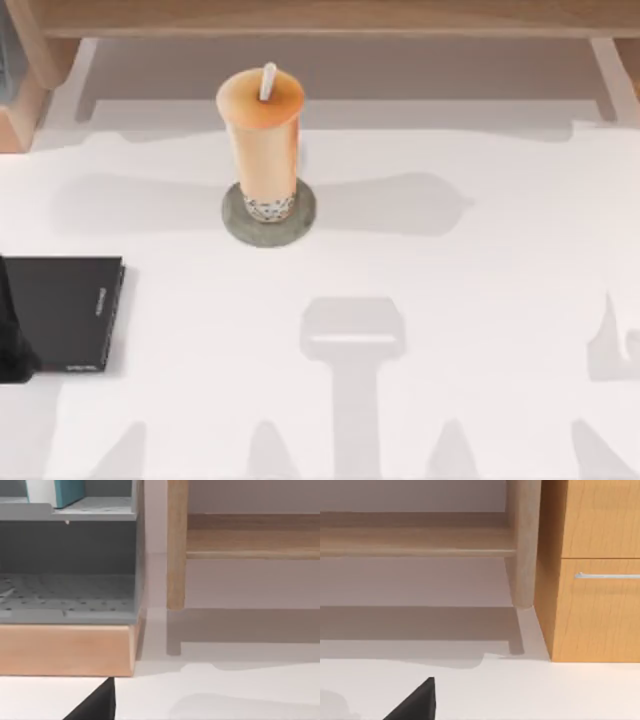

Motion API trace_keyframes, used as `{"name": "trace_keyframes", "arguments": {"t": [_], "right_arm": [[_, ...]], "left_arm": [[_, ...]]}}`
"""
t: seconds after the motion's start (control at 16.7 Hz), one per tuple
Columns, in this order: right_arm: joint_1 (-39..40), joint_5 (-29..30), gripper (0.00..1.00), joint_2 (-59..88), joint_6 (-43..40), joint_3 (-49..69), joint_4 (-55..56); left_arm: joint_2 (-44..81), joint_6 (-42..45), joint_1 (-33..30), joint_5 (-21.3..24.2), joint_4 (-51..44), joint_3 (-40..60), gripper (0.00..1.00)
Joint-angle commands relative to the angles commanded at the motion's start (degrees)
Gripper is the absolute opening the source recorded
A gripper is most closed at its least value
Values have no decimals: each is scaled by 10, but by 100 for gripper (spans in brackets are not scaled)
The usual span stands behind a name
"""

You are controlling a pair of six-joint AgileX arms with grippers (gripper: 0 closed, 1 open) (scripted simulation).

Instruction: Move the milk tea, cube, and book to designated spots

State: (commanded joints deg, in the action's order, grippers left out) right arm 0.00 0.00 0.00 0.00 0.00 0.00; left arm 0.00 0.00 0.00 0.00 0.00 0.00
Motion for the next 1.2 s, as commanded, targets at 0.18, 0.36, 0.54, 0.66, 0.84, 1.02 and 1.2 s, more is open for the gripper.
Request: {"name": "trace_keyframes", "arguments": {"t": [0.18,0.36,0.54,0.66,0.84,1.02,1.2], "right_arm": [[0,0,100,0,0,0,0],[0,0,100,0,0,0,0],[0,0,100,0,0,0,0],[0,0,100,0,0,0,0],[0,0,100,0,0,0,0],[0,0,100,0,0,0,0],[0,0,100,0,0,0,0]], "left_arm": [[0,0,0,0,0,0,100],[36,1,9,10,17,35,100],[126,2,30,33,53,116,100],[216,2,49,54,83,186,100],[391,1,81,90,132,303,100],[592,-1,114,126,179,421,100],[788,-3,146,162,225,535,100]]}}
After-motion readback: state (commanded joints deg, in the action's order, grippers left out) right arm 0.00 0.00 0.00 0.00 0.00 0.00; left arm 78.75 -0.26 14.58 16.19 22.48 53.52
